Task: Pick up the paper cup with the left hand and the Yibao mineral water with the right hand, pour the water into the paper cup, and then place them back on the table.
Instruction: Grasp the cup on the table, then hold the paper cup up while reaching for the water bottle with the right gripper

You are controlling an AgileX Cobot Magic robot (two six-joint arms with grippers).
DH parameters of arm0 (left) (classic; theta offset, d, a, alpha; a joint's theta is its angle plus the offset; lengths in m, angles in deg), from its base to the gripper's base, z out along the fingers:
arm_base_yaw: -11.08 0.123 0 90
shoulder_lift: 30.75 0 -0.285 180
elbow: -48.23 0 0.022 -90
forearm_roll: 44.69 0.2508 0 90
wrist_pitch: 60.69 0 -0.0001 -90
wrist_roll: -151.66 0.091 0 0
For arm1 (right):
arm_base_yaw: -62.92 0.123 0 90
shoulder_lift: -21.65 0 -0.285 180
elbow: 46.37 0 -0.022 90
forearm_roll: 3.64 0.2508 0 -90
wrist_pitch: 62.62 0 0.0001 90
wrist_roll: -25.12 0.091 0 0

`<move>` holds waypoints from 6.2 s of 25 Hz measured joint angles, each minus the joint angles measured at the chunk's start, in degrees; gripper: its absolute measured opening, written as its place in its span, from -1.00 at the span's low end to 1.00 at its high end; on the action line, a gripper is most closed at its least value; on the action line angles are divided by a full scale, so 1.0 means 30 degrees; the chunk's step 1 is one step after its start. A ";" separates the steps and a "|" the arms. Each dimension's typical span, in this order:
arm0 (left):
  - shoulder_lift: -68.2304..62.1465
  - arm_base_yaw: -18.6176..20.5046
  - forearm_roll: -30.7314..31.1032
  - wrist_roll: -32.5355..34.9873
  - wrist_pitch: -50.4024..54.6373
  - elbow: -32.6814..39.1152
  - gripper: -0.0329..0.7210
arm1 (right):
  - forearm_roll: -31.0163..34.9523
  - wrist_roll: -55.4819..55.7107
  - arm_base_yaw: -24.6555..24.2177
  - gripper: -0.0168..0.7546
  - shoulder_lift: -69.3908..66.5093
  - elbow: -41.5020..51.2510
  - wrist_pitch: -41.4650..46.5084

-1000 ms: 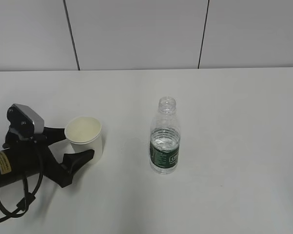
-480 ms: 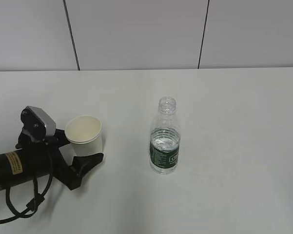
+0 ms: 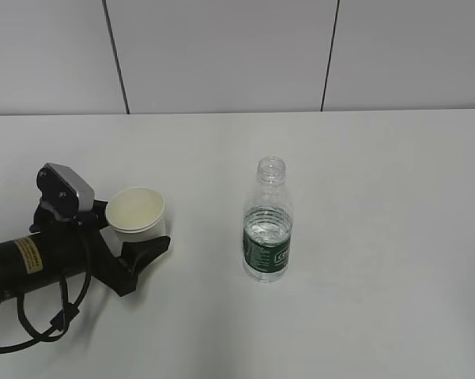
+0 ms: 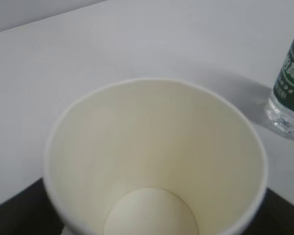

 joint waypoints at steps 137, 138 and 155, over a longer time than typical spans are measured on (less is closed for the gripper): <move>0.1479 0.0000 0.3150 -0.1997 0.0002 -0.0022 0.24 | 0.0065 0.0000 0.0000 0.58 -0.8258 0.0578 -1.7927; 0.1479 0.0000 0.3064 -0.1997 0.0002 -0.0022 0.24 | 0.0038 0.0000 0.0000 0.58 -0.8735 0.0800 -1.8812; 0.1479 0.0000 0.2860 -0.1997 0.0019 -0.0022 0.24 | -0.1606 0.0476 0.0000 0.58 -1.9006 0.2193 -3.0413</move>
